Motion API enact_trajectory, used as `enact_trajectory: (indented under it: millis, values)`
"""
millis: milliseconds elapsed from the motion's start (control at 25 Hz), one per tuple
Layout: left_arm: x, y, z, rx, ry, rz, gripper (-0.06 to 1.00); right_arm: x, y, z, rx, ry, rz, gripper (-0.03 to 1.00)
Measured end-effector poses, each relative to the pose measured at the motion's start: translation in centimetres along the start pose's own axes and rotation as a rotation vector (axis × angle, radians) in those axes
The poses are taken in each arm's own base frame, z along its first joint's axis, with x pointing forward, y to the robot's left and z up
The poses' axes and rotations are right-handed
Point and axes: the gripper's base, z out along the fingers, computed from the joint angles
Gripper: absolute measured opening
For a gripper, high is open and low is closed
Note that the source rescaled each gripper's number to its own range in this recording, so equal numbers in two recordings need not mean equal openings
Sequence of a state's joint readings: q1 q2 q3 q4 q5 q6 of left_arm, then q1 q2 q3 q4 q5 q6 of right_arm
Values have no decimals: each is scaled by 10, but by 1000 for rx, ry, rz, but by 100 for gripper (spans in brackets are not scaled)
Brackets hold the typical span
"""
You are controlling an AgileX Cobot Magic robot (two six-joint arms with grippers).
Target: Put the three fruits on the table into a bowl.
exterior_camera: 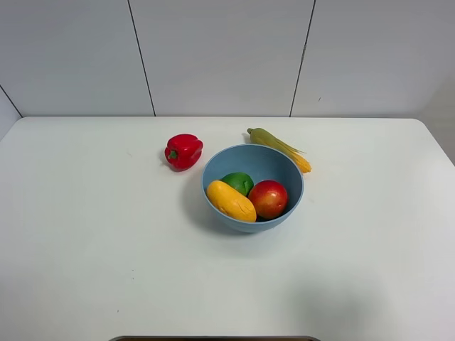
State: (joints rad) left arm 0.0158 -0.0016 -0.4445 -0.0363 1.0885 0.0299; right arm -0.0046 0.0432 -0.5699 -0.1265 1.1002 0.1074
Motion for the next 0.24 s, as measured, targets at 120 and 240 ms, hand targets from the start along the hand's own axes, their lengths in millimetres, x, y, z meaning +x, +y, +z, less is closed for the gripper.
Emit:
enact_trajectory:
  millis: [120, 240]
  values:
    - [0, 0, 0, 0, 0, 0, 100, 0, 0, 0, 0, 0, 0, 46]
    - [0, 0, 0, 0, 0, 0, 100, 0, 0, 0, 0, 0, 0, 46]
